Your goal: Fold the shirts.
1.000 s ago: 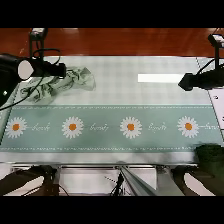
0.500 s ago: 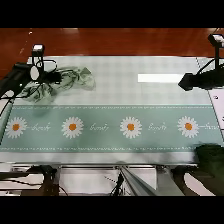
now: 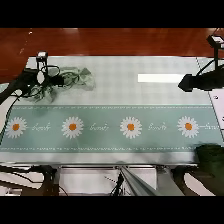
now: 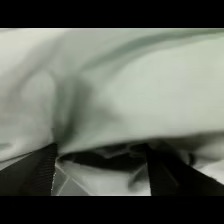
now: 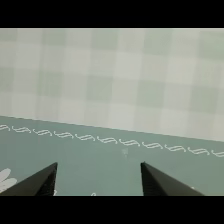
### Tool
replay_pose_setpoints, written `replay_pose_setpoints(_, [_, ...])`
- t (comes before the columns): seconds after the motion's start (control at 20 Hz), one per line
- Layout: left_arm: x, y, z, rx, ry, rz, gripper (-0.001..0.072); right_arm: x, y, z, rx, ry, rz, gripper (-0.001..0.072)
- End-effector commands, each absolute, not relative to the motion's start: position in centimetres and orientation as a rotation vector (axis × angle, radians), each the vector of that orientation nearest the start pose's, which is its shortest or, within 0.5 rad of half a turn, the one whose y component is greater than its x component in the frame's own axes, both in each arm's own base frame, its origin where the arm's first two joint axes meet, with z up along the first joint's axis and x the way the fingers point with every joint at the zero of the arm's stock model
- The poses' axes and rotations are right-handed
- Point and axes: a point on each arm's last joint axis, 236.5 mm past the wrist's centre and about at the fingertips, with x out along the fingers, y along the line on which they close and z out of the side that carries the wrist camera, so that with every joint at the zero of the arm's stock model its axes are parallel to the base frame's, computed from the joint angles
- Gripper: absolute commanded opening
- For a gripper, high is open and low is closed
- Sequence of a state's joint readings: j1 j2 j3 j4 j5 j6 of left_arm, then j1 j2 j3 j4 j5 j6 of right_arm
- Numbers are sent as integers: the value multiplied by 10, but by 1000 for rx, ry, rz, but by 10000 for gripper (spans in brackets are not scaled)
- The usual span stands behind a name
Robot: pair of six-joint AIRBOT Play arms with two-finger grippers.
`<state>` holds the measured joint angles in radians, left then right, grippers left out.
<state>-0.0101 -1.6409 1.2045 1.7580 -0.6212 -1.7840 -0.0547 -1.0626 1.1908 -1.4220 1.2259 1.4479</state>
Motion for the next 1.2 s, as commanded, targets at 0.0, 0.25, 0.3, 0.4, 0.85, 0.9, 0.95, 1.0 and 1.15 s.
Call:
replay_pose_setpoints(0.0, [474,25,-114,-30,1186,173,554,363,14,97,43,1090,118,597])
replay_pose_setpoints(0.25, [461,29,-115,-24,1253,192,29,363,14,97,50,1090,114,598])
replay_pose_setpoints(0.3, [464,30,-108,-25,1253,198,28,363,14,97,50,1090,114,598])
replay_pose_setpoints(0.4, [481,31,-77,-31,1211,206,28,363,14,97,49,1088,113,597])
replay_pose_setpoints(0.85, [487,-80,264,19,556,-55,28,368,7,99,23,1069,92,597])
replay_pose_setpoints(0.9, [468,-99,296,17,490,-106,28,367,3,98,11,1074,83,597])
replay_pose_setpoints(0.95, [445,-119,325,16,428,-164,28,364,-1,96,-7,1086,69,597])
replay_pose_setpoints(1.0, [423,-136,347,14,382,-219,28,361,-7,94,-29,1104,53,596])
replay_pose_setpoints(1.15, [358,-185,391,10,289,-397,28,348,-27,89,-99,1166,-5,596])
